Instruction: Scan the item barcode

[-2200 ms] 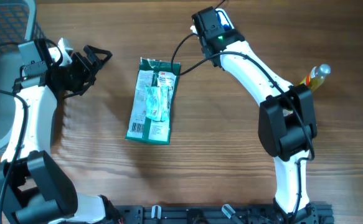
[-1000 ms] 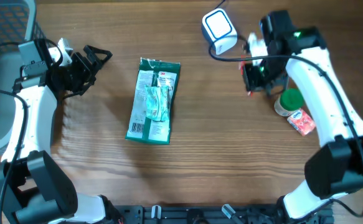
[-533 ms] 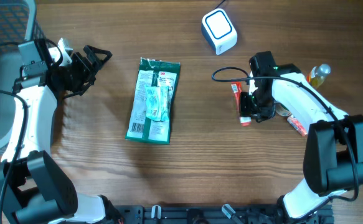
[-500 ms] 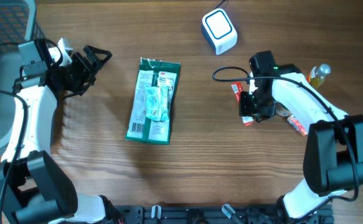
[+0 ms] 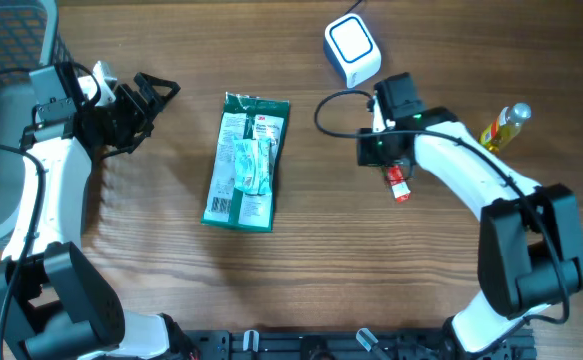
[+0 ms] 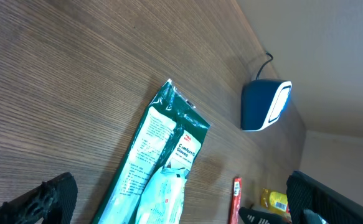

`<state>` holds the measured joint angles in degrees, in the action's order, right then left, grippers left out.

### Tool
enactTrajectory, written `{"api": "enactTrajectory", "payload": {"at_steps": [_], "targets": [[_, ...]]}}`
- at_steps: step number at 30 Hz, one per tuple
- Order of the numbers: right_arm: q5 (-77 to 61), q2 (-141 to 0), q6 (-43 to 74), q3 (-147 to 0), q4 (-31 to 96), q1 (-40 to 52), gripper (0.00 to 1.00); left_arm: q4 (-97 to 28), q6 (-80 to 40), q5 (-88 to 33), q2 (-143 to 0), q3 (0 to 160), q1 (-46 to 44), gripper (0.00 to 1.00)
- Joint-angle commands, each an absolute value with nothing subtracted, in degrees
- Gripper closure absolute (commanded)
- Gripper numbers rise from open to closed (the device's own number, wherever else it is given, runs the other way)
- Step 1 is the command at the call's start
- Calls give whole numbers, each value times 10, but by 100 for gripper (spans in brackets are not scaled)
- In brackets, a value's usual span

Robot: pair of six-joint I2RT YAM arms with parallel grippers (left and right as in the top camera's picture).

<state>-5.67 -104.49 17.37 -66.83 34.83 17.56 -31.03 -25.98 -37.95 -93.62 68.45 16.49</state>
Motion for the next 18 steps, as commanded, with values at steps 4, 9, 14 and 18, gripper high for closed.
{"api": "enactTrajectory", "payload": {"at_steps": [4,9,14,18], "targets": [[37,-1090,212,-667,363,181,96,-310,-258,-374,-929,690,172,0],[62,-1109,212,-667,375,180,95,-310,-258,-374,-929,690,172,0],[187,-1109,300,-667,450,176,95,-310,-258,-374,-929,690,172,0],[195,-1109,300,-667,458,155,94,-310,-258,-374,-929,689,172,0]]}}
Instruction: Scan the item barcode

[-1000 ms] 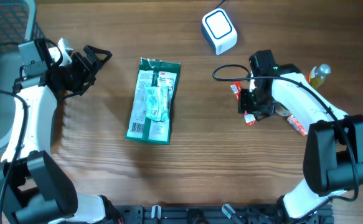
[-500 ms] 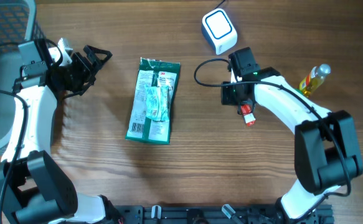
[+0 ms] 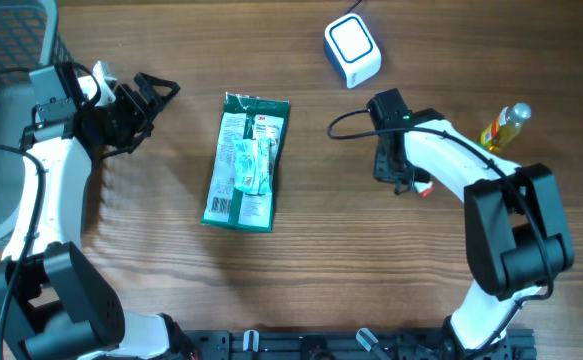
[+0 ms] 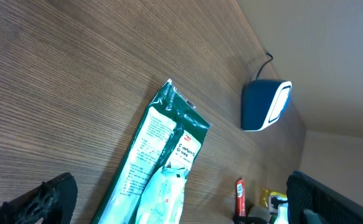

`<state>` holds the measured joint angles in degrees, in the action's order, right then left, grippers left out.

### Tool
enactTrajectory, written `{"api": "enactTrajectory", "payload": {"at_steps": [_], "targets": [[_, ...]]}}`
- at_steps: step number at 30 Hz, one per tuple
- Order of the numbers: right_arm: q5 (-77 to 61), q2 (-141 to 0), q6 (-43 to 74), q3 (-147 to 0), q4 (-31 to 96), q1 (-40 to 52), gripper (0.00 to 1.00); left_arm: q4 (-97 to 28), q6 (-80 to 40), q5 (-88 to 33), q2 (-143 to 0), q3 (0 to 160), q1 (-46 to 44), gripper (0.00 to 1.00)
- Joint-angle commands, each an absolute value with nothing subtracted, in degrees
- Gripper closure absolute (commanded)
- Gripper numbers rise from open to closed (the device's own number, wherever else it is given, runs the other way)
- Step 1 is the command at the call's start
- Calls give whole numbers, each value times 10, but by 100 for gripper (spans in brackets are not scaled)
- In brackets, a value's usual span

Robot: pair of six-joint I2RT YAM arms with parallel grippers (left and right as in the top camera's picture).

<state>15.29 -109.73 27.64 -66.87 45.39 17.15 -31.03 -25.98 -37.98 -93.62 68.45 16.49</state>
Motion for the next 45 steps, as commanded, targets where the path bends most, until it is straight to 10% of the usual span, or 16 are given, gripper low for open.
{"api": "enactTrajectory", "payload": {"at_steps": [1,8,26,34,39,45], "targets": [[194,-1109,300,-667,457,150,94,-310,-258,-374,-929,690,172,0],[-73,-1107,99,-711,428,144,90,-310,-258,-374,-929,690,172,0],[179,-1117,197,-668,333,103,96,-310,-258,-374,-929,690,172,0],[-93,-1005,169,-710,367,151,86,-310,-258,-374,-929,690,172,0],[-196,-981,254,-708,354,231,74,-310,-258,-374,-929,690,172,0],[-194,-981,302,-705,308,290,13,-310,-258,-374,-929,690,172,0]]}}
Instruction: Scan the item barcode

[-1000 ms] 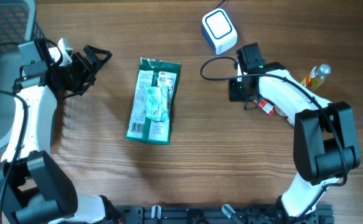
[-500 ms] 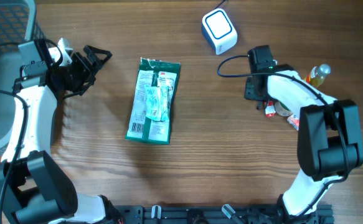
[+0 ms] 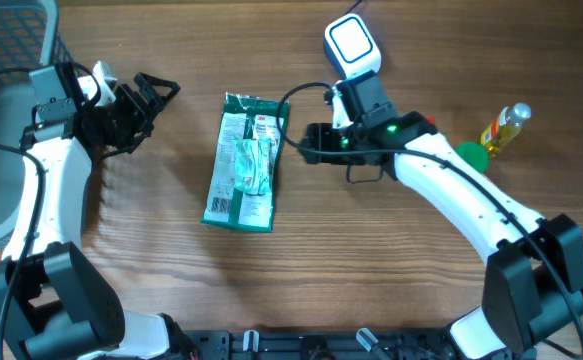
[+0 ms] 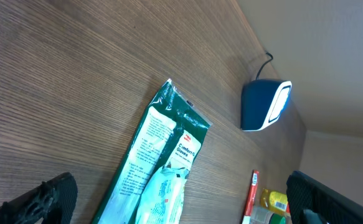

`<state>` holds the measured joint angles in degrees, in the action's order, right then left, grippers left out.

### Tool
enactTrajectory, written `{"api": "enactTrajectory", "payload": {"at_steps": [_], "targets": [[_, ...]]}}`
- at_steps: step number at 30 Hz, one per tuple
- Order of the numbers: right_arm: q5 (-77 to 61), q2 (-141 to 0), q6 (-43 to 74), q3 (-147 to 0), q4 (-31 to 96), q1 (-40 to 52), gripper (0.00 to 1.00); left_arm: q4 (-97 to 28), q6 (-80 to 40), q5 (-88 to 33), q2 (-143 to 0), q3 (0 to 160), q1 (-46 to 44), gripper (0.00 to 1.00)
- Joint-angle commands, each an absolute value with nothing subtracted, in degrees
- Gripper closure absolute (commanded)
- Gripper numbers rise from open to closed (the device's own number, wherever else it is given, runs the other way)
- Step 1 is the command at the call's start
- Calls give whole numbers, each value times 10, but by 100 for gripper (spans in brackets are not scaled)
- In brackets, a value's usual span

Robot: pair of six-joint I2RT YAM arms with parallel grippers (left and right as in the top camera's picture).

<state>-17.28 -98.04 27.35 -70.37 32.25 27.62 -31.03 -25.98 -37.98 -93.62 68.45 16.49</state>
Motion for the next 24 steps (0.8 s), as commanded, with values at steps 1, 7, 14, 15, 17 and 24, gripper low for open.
{"api": "enactTrajectory", "payload": {"at_steps": [1,7,14,15,17,24], "targets": [[-194,-981,302,-705,304,293,0,-310,-258,-374,-929,690,172,0],[-194,-981,302,-705,307,293,0,-310,-258,-374,-929,690,172,0],[-192,-981,320,-705,322,293,0,-311,-260,-374,-929,690,172,0],[-192,-981,320,-705,322,293,0,-311,-260,-374,-929,690,172,0],[-192,-981,320,-705,322,293,0,-310,-260,-375,-929,690,172,0],[-191,-981,319,-705,321,293,0,-415,-225,-376,-930,689,168,59]]}}
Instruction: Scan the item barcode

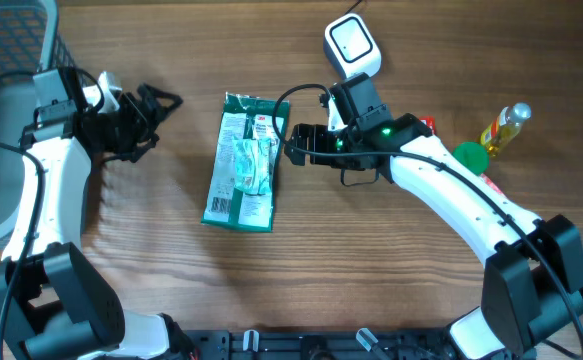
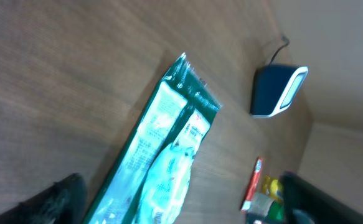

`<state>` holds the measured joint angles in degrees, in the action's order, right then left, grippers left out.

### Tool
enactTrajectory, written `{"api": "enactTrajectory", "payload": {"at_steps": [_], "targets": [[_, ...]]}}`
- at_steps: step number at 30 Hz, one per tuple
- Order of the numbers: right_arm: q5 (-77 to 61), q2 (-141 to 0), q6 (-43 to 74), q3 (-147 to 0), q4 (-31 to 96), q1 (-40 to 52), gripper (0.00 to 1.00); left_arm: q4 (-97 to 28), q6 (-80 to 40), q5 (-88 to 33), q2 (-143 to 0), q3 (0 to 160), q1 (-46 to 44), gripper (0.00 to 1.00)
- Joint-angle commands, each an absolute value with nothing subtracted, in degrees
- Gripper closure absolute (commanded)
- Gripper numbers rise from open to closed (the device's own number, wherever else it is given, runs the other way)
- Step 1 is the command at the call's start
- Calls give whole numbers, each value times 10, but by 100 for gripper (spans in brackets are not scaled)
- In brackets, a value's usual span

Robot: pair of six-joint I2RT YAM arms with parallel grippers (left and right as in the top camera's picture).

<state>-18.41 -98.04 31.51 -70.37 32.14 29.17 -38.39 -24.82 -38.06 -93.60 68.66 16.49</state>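
A green packet of gloves point(image 1: 246, 160) lies flat in the middle of the table, with its printed label facing up. The white and blue barcode scanner point(image 1: 352, 47) stands at the back. My right gripper point(image 1: 293, 146) is open just beside the packet's upper right edge, with nothing between its fingers. To the left of the packet, my left gripper point(image 1: 161, 118) is open and apart from it. The blurred left wrist view shows the packet point(image 2: 162, 149) ahead, the scanner point(image 2: 278, 92) beyond it, and my left gripper point(image 2: 181, 214) empty.
A dark wire basket point(image 1: 1, 40) fills the far left corner. A yellow bottle point(image 1: 504, 126), a green cap point(image 1: 468, 155) and a red tube point(image 1: 428, 123) lie at the right, partly under the right arm. The scanner's cable runs off the back edge.
My right gripper has moved a little left and is now at the packet's upper right edge. My left gripper has shifted slightly, and its wrist view is now blurred. The packet has not moved.
My right gripper was first at the right of the table over a red tube, then a little further right with the tube. Later it was open near the packet's right side, with the tube left at the right. Now it is at the packet's edge.
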Motion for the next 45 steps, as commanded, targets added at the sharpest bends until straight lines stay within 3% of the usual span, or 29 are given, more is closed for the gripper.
{"api": "enactTrajectory", "payload": {"at_steps": [1,3,5,10,14,21,25,29,38,45], "targets": [[-191,-981,319,-705,321,293,0,-425,-225,-373,-930,688,166,68],[-184,-981,321,-705,320,293,0,-444,-225,-348,-930,686,153,84],[-169,-981,341,-704,322,293,0,-478,-225,-276,-930,685,126,89],[-164,-983,352,-693,312,293,0,-509,-229,-175,-931,684,35,85],[-164,-984,351,-688,308,293,1,-509,-230,-136,-946,674,-53,73],[-164,-987,351,-688,306,293,0,-498,-260,-111,-1001,647,-112,54],[-164,-992,350,-688,304,293,0,-500,-260,-124,-1018,647,-118,55],[-164,-993,349,-688,303,293,0,-500,-259,-159,-1022,647,-118,64],[-164,-993,346,-688,300,293,0,-486,-260,-186,-1022,647,-119,64],[-164,-993,345,-688,298,293,0,-446,-262,-186,-1049,647,-119,69]]}}
